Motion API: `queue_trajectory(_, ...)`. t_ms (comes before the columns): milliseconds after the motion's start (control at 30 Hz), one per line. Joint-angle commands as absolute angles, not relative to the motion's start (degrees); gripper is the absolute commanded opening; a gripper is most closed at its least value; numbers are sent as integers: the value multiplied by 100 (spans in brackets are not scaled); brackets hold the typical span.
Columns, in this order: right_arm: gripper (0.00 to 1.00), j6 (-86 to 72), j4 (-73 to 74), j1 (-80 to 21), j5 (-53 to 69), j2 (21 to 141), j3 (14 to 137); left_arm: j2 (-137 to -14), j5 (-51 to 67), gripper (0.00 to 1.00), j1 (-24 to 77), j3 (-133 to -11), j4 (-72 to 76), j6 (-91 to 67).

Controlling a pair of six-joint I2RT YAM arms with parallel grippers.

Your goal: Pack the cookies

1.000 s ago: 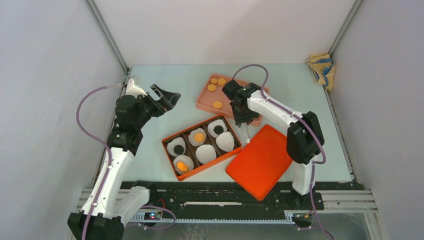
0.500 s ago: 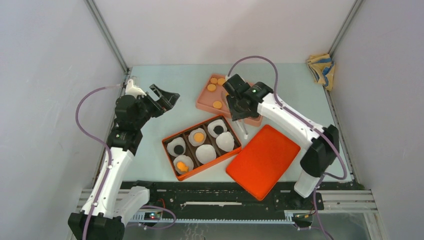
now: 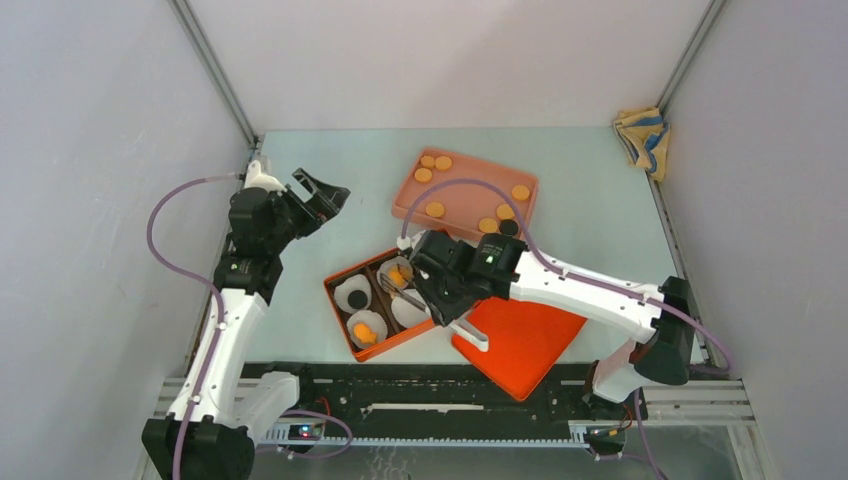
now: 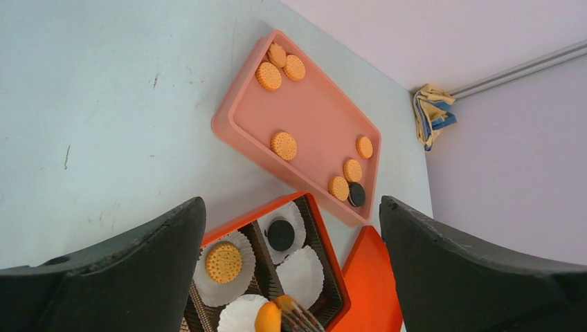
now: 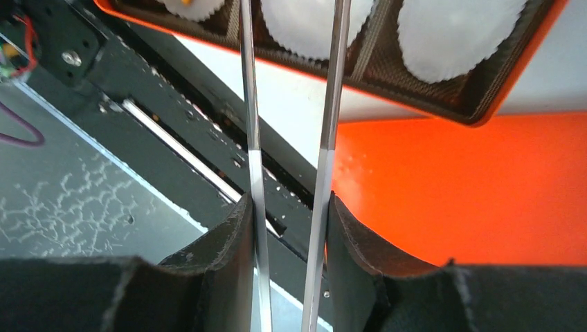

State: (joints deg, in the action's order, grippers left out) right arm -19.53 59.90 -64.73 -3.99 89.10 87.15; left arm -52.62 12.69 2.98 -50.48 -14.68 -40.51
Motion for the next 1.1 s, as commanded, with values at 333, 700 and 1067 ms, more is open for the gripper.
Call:
queue_trajectory(333, 32, -2395, 5689, -6759, -225, 8947, 7913, -5177, 1453, 100, 245, -5273, -1383, -4166)
queue_trajectory(700, 51, -2442, 5872, -6719, -720, 8969, 8265, -5175, 1651, 100, 246, -5314, -1373, -4087)
queue_trajectory(1067, 49, -2419, 6021, -6341, -1052, 8536, 8856, -5220, 1729, 100, 245, -5313, -1250, -4070)
